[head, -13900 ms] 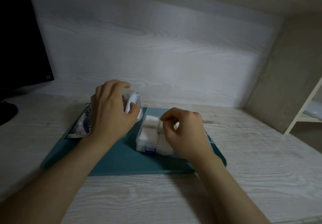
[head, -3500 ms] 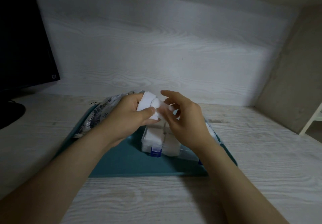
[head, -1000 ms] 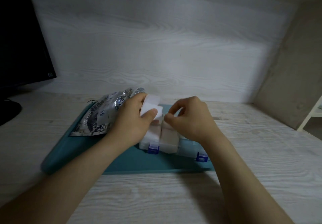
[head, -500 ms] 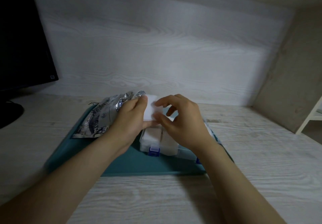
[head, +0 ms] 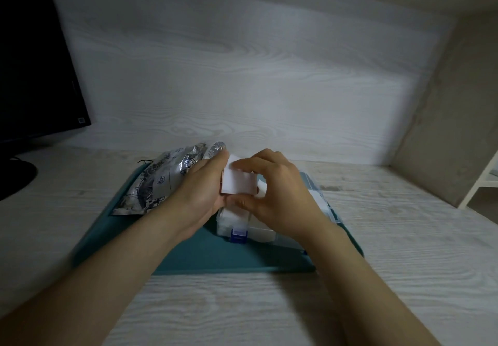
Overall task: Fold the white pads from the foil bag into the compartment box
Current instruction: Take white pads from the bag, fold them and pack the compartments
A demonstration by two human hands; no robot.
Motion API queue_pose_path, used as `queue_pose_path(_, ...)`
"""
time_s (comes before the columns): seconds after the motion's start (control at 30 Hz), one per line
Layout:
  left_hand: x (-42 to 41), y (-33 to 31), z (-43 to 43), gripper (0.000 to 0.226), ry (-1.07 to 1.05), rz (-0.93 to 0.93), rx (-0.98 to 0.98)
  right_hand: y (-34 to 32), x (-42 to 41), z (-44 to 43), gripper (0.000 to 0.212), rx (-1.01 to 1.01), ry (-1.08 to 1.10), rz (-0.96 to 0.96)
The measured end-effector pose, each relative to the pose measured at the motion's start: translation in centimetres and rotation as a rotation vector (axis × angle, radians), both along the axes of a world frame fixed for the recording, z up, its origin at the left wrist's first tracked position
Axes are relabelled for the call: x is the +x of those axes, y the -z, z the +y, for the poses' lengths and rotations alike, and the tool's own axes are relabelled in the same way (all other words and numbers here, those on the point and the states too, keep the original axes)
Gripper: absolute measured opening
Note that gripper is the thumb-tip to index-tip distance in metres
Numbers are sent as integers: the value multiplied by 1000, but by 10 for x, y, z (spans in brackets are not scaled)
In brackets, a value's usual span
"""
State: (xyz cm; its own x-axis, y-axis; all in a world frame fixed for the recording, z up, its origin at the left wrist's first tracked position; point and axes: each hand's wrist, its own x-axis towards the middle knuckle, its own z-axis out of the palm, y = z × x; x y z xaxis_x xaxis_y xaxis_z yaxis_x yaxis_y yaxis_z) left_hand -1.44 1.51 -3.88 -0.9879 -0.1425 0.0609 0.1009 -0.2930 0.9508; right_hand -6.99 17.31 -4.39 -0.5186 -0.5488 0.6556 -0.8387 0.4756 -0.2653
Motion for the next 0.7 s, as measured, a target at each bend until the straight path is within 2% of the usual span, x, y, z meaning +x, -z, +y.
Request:
queue_pose_path(0.17, 2, 1, 1, 34, -43, 26, -69, -2, 1, 2, 46, -46, -57, 10)
queue_pose_path(0.33, 1, 2, -1, 36, -46, 55, -91, -3, 2, 4, 12, -89, -40, 70)
queue_pose_path(0.47, -1, 1, 0, 36, -65, 81, -53, -7, 0, 6, 8, -207, 92, 2)
queue_pose_path(0.53, 1, 0, 0, 36, -78, 81, -59, -13, 0, 10, 12, -366, 125, -180)
queue_pose_path(0.6, 2, 0, 0, 35, -71, 85, -68, -21, 3, 14, 18, -574, 3, -530)
queue_pose_path(0.63, 2, 1, 0, 34, -59, 85, -72, -23, 5, 16, 20, -633, -70, -682)
queue_pose_path(0.7, 2, 1, 0, 34, -25, 88, -68, -23, 9, 17, 20, -655, -164, -860)
